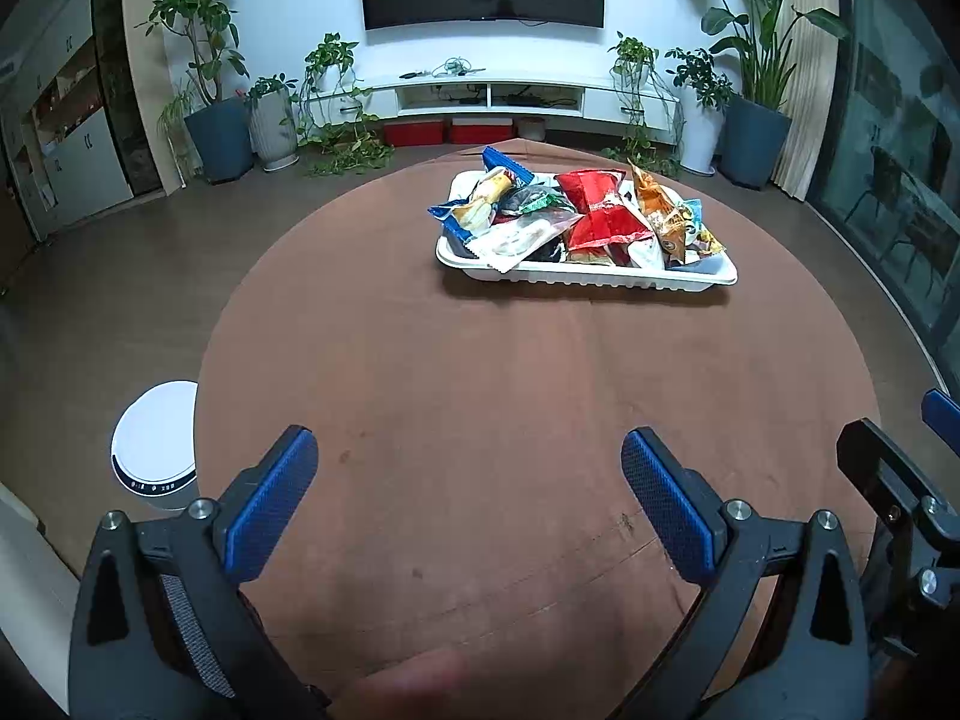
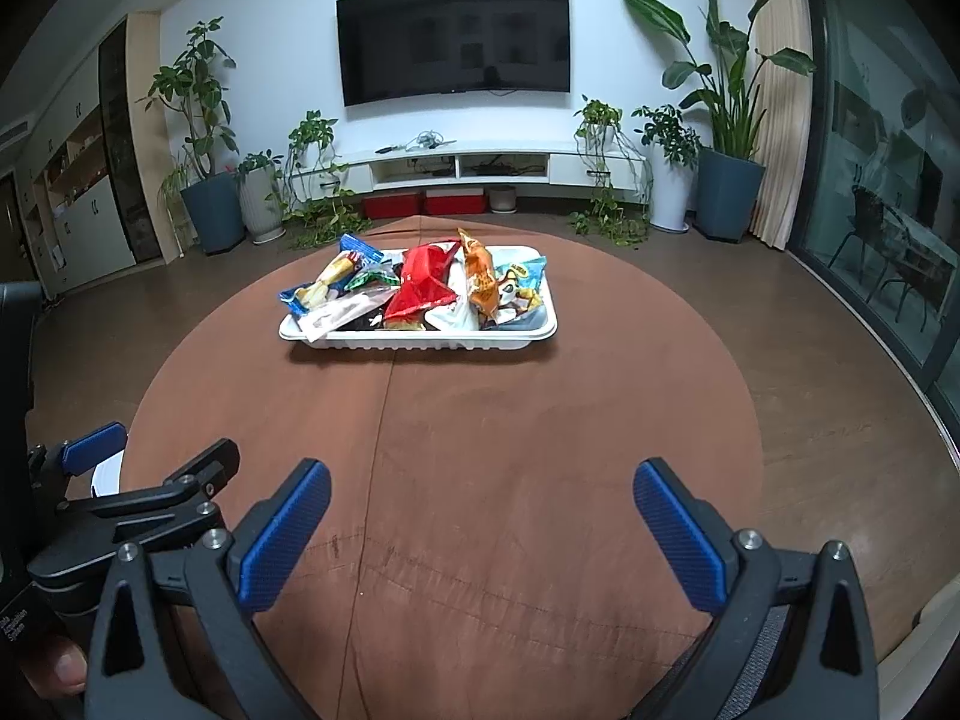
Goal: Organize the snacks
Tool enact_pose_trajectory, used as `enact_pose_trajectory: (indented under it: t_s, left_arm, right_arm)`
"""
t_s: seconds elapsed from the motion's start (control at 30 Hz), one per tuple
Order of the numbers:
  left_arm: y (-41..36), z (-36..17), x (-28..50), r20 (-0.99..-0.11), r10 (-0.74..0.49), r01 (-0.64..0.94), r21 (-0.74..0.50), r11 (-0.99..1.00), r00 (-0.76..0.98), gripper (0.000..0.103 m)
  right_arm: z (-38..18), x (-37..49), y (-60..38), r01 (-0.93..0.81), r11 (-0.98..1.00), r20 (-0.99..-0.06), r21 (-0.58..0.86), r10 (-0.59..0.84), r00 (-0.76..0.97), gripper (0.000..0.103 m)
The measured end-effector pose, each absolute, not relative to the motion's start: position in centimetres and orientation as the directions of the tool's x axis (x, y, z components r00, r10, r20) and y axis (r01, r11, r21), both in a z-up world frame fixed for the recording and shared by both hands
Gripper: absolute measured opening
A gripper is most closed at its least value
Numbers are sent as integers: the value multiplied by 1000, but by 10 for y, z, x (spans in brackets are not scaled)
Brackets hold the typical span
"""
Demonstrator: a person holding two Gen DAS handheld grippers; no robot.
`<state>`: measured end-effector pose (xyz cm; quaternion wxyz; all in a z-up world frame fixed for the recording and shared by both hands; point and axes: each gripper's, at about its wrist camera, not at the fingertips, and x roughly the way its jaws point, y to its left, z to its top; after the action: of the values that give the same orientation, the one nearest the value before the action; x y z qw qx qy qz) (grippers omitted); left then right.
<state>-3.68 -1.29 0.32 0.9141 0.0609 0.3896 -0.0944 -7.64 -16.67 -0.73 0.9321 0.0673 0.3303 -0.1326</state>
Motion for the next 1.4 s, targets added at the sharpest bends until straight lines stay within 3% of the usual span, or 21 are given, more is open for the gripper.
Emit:
enact_pose_trajectory:
  t_s: [1.4]
  left_arm:
    - [-14,-5,-34,-731,-109,214,51,976,673,103]
  right_arm:
    - [-11,-77,-166,291,956,-646,37,-200,737,103]
